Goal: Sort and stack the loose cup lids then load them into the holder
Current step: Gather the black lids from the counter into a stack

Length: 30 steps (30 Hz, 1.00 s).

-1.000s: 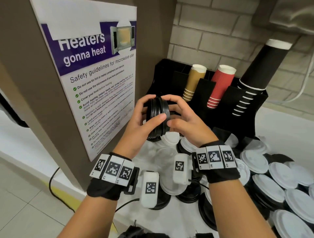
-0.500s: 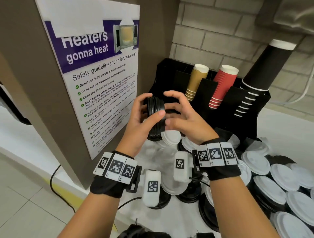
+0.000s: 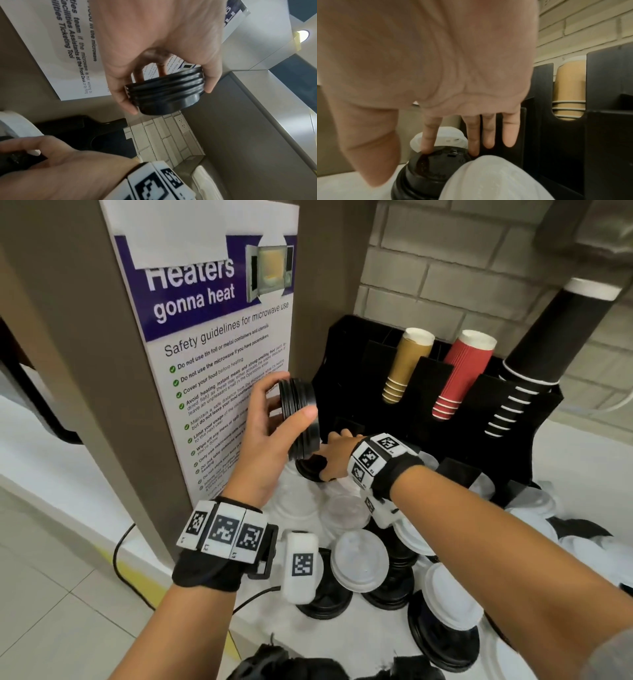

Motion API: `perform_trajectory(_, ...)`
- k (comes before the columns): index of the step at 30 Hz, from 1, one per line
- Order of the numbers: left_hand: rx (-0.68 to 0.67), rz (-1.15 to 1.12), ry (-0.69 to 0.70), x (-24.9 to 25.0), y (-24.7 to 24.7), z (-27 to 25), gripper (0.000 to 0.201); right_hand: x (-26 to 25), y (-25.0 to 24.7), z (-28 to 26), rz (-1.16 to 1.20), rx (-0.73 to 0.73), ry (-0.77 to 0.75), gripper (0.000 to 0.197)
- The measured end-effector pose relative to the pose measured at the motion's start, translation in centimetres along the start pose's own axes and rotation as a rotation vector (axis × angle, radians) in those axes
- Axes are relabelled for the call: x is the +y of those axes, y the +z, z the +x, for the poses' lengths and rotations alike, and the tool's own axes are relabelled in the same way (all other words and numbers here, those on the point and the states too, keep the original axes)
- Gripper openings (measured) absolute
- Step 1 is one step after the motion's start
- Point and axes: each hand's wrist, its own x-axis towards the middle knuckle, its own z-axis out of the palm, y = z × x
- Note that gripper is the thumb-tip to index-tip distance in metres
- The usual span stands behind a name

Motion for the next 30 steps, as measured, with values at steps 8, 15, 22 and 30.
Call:
perform_trajectory(8,-0.007,0.006,-0.002,-0.2,0.1,0.3,0.048,-0.5,0.1,2.0,-0.038,0.041,-0.036,0.069)
perform_trajectory(15,0.010,0.007,-0.005,-0.3,-0.1,0.5,0.050,0.2,-0.4,1.7,-0.006,0.043,-0.066,0.068)
perform_trajectory(22,-0.046,0.018,0.036,-0.8,0.6,1.0,0.051,4.6,-2.7,-4.0,0.497,0.095,-0.117,0.061)
perform_trajectory(30,-0.104,0.037,-0.009,-2.1,2.5,0.1,0.050,4.3,1.4,-11.5,1.659,0.501,-0.267,0.036)
